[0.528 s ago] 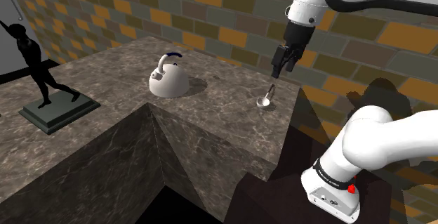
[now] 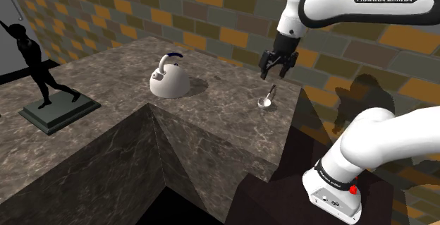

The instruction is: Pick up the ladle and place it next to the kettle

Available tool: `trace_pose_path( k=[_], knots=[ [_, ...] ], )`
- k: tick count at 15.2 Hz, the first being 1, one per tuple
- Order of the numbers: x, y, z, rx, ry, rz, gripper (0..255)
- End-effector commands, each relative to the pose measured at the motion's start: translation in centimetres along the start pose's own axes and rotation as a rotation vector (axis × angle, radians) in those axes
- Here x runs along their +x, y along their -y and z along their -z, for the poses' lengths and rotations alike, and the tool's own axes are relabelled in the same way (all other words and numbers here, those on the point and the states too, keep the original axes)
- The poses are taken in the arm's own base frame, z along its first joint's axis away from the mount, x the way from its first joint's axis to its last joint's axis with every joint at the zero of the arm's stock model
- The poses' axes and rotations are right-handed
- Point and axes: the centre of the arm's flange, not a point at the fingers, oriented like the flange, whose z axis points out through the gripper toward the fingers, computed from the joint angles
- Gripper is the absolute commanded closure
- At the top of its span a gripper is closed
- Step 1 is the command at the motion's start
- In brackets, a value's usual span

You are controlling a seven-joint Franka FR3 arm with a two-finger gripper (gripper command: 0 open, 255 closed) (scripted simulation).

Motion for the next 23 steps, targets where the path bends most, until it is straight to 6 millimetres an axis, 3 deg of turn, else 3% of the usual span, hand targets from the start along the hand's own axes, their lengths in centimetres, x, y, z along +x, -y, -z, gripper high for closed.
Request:
trace_pose_path(
  k=[1, 9, 17, 23],
  knots=[
    [1.7, -1.4, -1.7, 0.005, -0.009, -0.108, 0],
    [7.0, -7.6, -8.1, 0.024, -0.035, -0.523, 0],
    [9.5, -15.0, -14.2, 0.042, -0.061, -0.922, 0],
    [9.7, -15.0, -17.4, 0.042, -0.061, -0.922, 0]
  ],
)
